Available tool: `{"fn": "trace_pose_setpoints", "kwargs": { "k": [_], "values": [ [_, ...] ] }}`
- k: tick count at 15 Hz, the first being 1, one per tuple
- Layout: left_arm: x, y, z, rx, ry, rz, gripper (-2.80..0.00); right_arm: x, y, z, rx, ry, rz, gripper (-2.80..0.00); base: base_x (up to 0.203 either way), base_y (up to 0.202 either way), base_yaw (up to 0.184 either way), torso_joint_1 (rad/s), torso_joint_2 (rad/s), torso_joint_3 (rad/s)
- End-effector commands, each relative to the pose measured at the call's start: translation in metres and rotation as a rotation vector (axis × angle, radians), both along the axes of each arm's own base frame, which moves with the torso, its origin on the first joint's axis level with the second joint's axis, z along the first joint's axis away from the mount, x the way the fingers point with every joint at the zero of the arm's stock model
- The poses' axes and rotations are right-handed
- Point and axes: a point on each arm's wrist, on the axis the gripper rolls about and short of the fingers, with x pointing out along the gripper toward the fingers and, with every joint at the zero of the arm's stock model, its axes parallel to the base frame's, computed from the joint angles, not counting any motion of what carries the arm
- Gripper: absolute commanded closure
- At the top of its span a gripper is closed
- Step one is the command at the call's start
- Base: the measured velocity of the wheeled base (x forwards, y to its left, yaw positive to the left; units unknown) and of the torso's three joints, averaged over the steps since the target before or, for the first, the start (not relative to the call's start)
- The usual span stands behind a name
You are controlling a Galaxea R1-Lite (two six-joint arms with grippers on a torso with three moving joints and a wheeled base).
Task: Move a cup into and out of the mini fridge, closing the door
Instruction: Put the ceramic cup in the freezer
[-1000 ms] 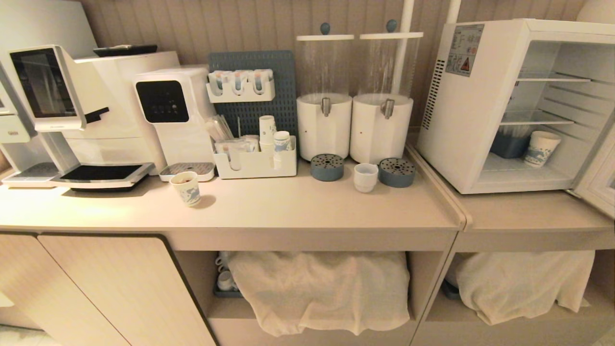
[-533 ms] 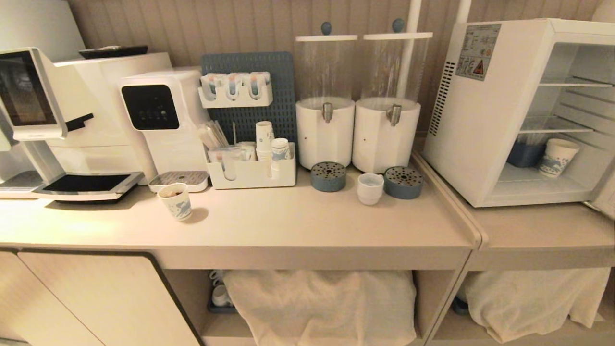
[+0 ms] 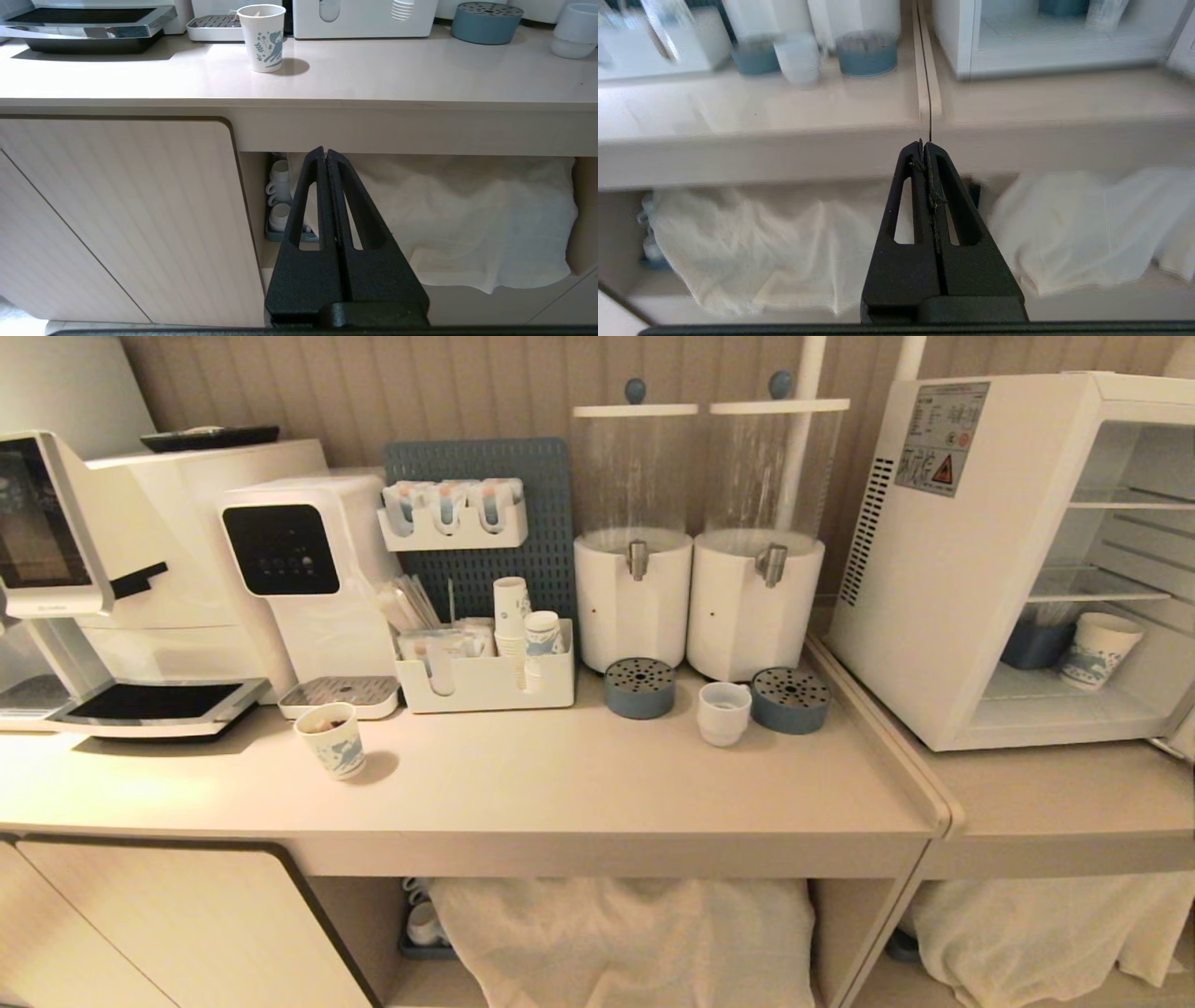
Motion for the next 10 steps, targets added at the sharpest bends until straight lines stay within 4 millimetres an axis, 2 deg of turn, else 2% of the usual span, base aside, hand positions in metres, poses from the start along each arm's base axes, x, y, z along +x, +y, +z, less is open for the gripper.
{"fn": "trace_pose_setpoints", "kwargs": {
  "k": [1,3,5,7,9,10],
  "values": [
    [0.000,0.000,0.000,-0.001,0.001,0.001,0.00,-0.008,0.000,0.022,0.000,-0.061,0.002,0.00,0.000,0.000,0.000,0.000,0.00,0.000],
    [0.000,0.000,0.000,-0.004,0.000,0.001,0.00,-0.024,0.000,0.062,0.001,-0.111,0.010,0.00,0.000,0.000,0.000,0.000,0.00,0.000],
    [0.000,0.000,0.000,-0.007,0.000,0.001,0.00,-0.025,0.000,0.101,0.005,-0.086,0.019,0.00,0.000,0.000,0.000,0.000,0.00,0.000],
    [0.000,0.000,0.000,-0.007,-0.002,0.001,0.00,-0.001,0.000,0.146,0.032,-0.008,0.023,0.00,0.000,0.000,0.000,0.000,0.00,0.000],
    [0.000,0.000,0.000,-0.007,0.000,0.001,0.00,0.044,0.001,0.188,0.081,0.102,0.024,0.00,0.000,0.000,0.000,0.000,0.00,0.000],
    [0.000,0.000,0.000,-0.007,0.000,0.001,0.00,0.069,0.001,0.202,0.102,0.161,0.026,0.00,0.000,0.000,0.000,0.000,0.00,0.000]
  ]
}}
